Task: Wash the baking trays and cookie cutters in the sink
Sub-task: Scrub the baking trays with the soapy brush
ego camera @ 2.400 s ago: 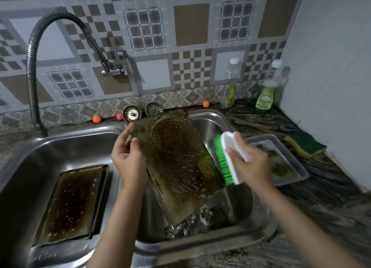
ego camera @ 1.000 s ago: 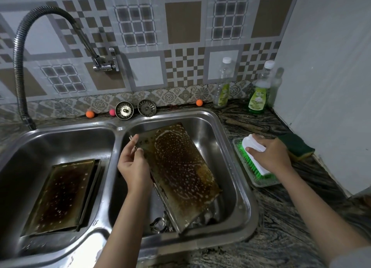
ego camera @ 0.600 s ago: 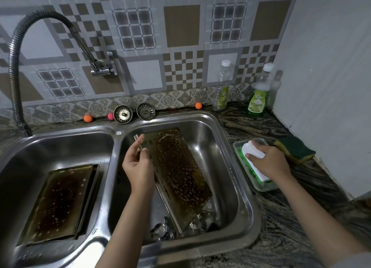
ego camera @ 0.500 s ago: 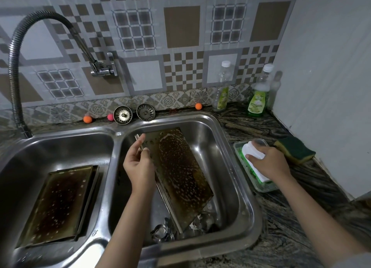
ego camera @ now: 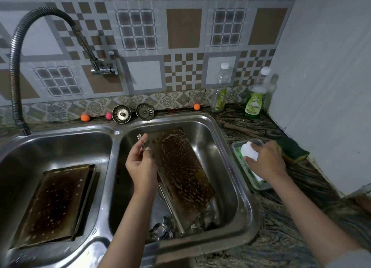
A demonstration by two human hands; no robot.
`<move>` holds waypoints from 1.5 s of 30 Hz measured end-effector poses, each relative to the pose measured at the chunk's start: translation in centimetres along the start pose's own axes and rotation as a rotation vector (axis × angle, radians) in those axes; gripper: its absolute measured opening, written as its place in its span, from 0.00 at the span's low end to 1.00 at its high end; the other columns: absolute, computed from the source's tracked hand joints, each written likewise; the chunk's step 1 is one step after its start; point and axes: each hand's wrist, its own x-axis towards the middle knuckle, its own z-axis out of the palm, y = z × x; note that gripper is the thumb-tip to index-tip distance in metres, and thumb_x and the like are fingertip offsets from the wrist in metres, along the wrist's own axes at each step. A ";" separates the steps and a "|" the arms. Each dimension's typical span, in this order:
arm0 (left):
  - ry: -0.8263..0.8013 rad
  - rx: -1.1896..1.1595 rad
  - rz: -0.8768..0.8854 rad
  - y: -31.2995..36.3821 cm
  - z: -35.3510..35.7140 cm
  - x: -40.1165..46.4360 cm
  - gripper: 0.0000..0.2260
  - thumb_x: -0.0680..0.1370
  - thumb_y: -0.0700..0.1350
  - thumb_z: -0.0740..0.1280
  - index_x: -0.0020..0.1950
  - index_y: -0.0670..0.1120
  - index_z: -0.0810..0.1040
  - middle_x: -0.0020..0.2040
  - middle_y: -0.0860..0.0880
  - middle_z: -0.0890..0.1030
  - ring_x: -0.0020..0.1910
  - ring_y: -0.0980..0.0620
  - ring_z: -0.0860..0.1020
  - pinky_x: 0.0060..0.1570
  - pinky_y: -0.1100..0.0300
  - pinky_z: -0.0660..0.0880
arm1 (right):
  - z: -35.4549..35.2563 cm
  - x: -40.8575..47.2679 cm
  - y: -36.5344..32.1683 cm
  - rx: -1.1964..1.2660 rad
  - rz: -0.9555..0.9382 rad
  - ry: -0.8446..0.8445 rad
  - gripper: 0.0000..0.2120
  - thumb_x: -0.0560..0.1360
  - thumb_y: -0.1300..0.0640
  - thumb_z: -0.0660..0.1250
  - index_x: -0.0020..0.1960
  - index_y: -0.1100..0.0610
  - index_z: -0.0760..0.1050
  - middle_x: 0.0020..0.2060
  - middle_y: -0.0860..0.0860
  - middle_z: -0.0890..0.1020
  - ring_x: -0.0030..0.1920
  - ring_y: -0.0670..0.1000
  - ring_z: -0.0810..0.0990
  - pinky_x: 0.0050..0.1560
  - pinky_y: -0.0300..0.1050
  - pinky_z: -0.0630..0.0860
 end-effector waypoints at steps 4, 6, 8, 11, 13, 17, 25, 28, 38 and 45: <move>0.005 -0.020 -0.011 0.3 -0.1 -0.2 0.16 0.79 0.30 0.59 0.62 0.44 0.78 0.54 0.54 0.80 0.33 0.69 0.76 0.33 0.75 0.71 | -0.7 -1.7 -3.0 0.043 -0.162 0.171 0.22 0.72 0.49 0.71 0.63 0.57 0.77 0.56 0.56 0.71 0.58 0.58 0.69 0.53 0.50 0.73; -0.012 -0.020 -0.004 0.4 0.0 -0.2 0.16 0.79 0.30 0.59 0.61 0.45 0.78 0.54 0.54 0.80 0.32 0.68 0.76 0.33 0.74 0.71 | -1.0 -3.2 -5.5 0.196 -0.263 0.157 0.22 0.72 0.49 0.71 0.63 0.56 0.77 0.53 0.53 0.72 0.56 0.53 0.71 0.52 0.46 0.73; -0.034 -0.022 0.007 0.5 0.1 -0.1 0.17 0.78 0.31 0.60 0.58 0.49 0.79 0.58 0.50 0.81 0.38 0.64 0.78 0.39 0.70 0.75 | -1.3 -5.4 -8.5 0.396 -0.342 0.071 0.21 0.72 0.47 0.70 0.62 0.54 0.77 0.50 0.48 0.73 0.52 0.46 0.73 0.51 0.41 0.73; -0.035 0.003 0.020 0.7 0.3 0.0 0.18 0.78 0.33 0.61 0.54 0.55 0.80 0.60 0.48 0.80 0.61 0.46 0.78 0.63 0.49 0.73 | -1.1 -9.6 -12.4 0.665 -0.506 -0.107 0.24 0.70 0.40 0.69 0.63 0.48 0.76 0.49 0.43 0.76 0.49 0.40 0.76 0.51 0.40 0.77; -0.025 0.003 0.033 1.5 0.5 0.0 0.17 0.79 0.33 0.61 0.56 0.54 0.78 0.60 0.51 0.80 0.63 0.49 0.76 0.66 0.49 0.71 | -0.1 -11.9 -14.2 0.709 -0.597 -0.149 0.27 0.69 0.37 0.68 0.64 0.48 0.76 0.50 0.42 0.76 0.49 0.41 0.77 0.49 0.38 0.77; -0.024 0.008 0.078 2.8 0.2 0.9 0.17 0.78 0.33 0.61 0.58 0.53 0.78 0.62 0.51 0.79 0.63 0.54 0.76 0.66 0.52 0.71 | 2.1 -13.2 -16.2 0.642 -0.686 0.047 0.19 0.71 0.48 0.68 0.58 0.54 0.80 0.51 0.49 0.79 0.44 0.48 0.80 0.38 0.44 0.80; -0.026 -0.084 0.117 6.3 -2.2 3.6 0.17 0.78 0.29 0.60 0.61 0.46 0.78 0.55 0.50 0.81 0.42 0.63 0.78 0.43 0.70 0.75 | 2.5 -13.9 -21.0 0.534 -0.783 0.353 0.13 0.73 0.60 0.63 0.53 0.63 0.82 0.48 0.56 0.82 0.40 0.51 0.82 0.39 0.38 0.80; -0.131 -0.086 0.071 7.8 -3.3 4.7 0.16 0.79 0.31 0.60 0.61 0.47 0.78 0.48 0.51 0.81 0.37 0.59 0.76 0.38 0.63 0.77 | 2.2 -13.3 -22.4 0.599 -0.745 0.413 0.12 0.73 0.63 0.65 0.54 0.64 0.81 0.45 0.55 0.83 0.39 0.46 0.81 0.38 0.34 0.78; -0.165 0.636 0.025 2.7 -16.8 9.3 0.21 0.77 0.48 0.67 0.70 0.53 0.70 0.67 0.47 0.69 0.66 0.51 0.70 0.67 0.52 0.68 | 3.5 -12.1 -26.6 1.177 -0.015 0.086 0.12 0.71 0.67 0.70 0.55 0.62 0.81 0.43 0.47 0.83 0.40 0.33 0.80 0.39 0.24 0.73; -0.294 0.646 -0.300 2.6 -24.6 10.7 0.23 0.80 0.43 0.64 0.74 0.50 0.64 0.69 0.46 0.72 0.67 0.47 0.71 0.66 0.47 0.70 | 8.4 -12.5 -33.7 1.220 0.142 -0.058 0.12 0.72 0.66 0.70 0.56 0.63 0.80 0.47 0.52 0.84 0.44 0.44 0.82 0.49 0.36 0.78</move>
